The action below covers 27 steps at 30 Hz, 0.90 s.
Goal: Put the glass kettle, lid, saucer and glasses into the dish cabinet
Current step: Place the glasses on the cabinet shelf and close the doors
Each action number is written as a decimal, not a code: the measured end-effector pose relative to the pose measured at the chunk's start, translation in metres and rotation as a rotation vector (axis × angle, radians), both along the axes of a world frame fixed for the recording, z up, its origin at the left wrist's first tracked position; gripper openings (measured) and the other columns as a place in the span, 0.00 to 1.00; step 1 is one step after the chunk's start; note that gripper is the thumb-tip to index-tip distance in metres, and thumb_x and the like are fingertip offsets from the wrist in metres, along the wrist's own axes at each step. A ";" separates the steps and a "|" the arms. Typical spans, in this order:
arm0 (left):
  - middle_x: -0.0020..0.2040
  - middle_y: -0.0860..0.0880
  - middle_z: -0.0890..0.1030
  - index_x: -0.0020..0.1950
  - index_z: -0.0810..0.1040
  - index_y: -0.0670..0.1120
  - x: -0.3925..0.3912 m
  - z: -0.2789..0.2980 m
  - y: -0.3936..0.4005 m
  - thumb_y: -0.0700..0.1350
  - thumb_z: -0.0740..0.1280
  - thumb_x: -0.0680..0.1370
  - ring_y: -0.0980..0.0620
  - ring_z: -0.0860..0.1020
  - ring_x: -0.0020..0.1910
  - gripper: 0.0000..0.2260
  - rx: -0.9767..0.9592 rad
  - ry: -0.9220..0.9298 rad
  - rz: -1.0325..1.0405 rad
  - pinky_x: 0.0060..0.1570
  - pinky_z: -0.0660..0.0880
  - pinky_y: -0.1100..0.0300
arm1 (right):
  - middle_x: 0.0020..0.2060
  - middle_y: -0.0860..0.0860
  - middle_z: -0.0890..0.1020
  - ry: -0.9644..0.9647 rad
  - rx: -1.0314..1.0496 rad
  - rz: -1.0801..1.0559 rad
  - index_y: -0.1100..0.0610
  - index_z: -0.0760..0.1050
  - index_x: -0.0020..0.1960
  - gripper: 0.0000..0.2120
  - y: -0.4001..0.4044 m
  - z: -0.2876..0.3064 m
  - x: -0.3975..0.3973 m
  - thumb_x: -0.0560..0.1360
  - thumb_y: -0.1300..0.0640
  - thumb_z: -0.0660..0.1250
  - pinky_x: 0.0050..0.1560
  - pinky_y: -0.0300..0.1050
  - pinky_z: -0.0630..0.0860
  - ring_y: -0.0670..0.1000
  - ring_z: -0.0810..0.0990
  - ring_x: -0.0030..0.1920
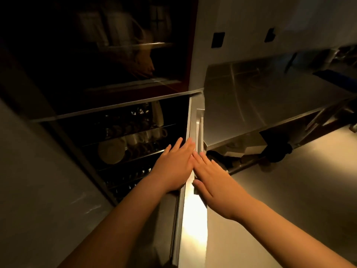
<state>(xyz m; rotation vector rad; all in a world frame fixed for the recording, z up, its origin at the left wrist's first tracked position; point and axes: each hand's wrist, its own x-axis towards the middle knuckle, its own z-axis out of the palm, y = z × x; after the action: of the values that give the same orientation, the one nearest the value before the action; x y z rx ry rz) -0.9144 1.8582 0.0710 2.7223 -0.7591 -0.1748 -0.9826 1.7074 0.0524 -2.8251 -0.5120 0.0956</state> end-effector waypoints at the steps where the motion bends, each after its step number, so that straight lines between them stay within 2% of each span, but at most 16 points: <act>1: 0.78 0.53 0.46 0.78 0.46 0.50 -0.001 0.003 0.006 0.46 0.47 0.83 0.53 0.42 0.76 0.23 0.004 0.016 0.023 0.74 0.43 0.53 | 0.74 0.41 0.36 -0.013 -0.017 0.035 0.43 0.33 0.75 0.27 0.003 -0.001 0.005 0.80 0.41 0.42 0.68 0.39 0.31 0.39 0.29 0.70; 6: 0.78 0.51 0.45 0.77 0.45 0.50 -0.008 0.005 0.044 0.50 0.49 0.83 0.52 0.41 0.76 0.24 0.055 0.047 0.157 0.73 0.46 0.52 | 0.74 0.43 0.38 -0.096 -0.072 0.160 0.45 0.34 0.75 0.28 0.026 -0.003 0.031 0.81 0.44 0.44 0.68 0.41 0.31 0.44 0.34 0.74; 11: 0.78 0.49 0.41 0.77 0.40 0.47 -0.013 -0.008 0.077 0.50 0.48 0.83 0.50 0.39 0.76 0.26 0.205 -0.038 0.291 0.73 0.45 0.51 | 0.73 0.45 0.35 -0.166 -0.111 0.220 0.46 0.31 0.73 0.30 0.057 -0.012 0.061 0.80 0.43 0.45 0.69 0.45 0.30 0.48 0.32 0.73; 15: 0.78 0.48 0.40 0.77 0.39 0.47 -0.011 -0.021 0.096 0.55 0.47 0.82 0.49 0.39 0.76 0.28 0.189 -0.101 0.453 0.72 0.42 0.52 | 0.72 0.48 0.30 -0.175 -0.125 0.222 0.46 0.26 0.72 0.36 0.083 -0.026 0.087 0.79 0.40 0.49 0.72 0.49 0.34 0.54 0.31 0.73; 18: 0.78 0.48 0.42 0.76 0.39 0.48 -0.003 -0.034 0.116 0.56 0.47 0.82 0.49 0.40 0.75 0.27 0.208 -0.225 0.481 0.69 0.39 0.54 | 0.72 0.50 0.29 -0.199 -0.112 0.201 0.46 0.23 0.70 0.39 0.105 -0.035 0.104 0.78 0.39 0.52 0.71 0.52 0.34 0.57 0.29 0.73; 21: 0.78 0.49 0.47 0.77 0.42 0.50 0.020 -0.040 0.143 0.55 0.48 0.82 0.50 0.44 0.76 0.26 0.228 -0.285 0.453 0.68 0.42 0.56 | 0.74 0.52 0.34 -0.248 -0.101 0.159 0.47 0.28 0.73 0.39 0.128 -0.039 0.119 0.78 0.42 0.55 0.70 0.53 0.32 0.59 0.30 0.72; 24: 0.78 0.49 0.51 0.77 0.46 0.51 0.049 -0.040 0.167 0.55 0.50 0.82 0.51 0.44 0.75 0.26 0.241 -0.331 0.427 0.68 0.44 0.56 | 0.75 0.54 0.38 -0.292 -0.078 0.131 0.51 0.34 0.75 0.36 0.150 -0.040 0.135 0.79 0.45 0.55 0.72 0.54 0.33 0.59 0.31 0.73; 27: 0.75 0.45 0.61 0.75 0.58 0.47 0.063 -0.039 0.185 0.52 0.60 0.79 0.47 0.53 0.74 0.26 0.339 -0.464 0.393 0.69 0.52 0.51 | 0.75 0.55 0.36 -0.286 -0.051 0.087 0.53 0.33 0.75 0.36 0.172 -0.043 0.153 0.80 0.48 0.56 0.73 0.56 0.36 0.59 0.30 0.73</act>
<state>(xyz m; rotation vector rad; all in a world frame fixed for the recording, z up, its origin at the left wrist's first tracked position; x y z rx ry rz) -0.8518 2.0430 0.0320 3.2156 -0.2985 0.4713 -0.8301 1.8792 0.0091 -2.8810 -0.7027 -0.2870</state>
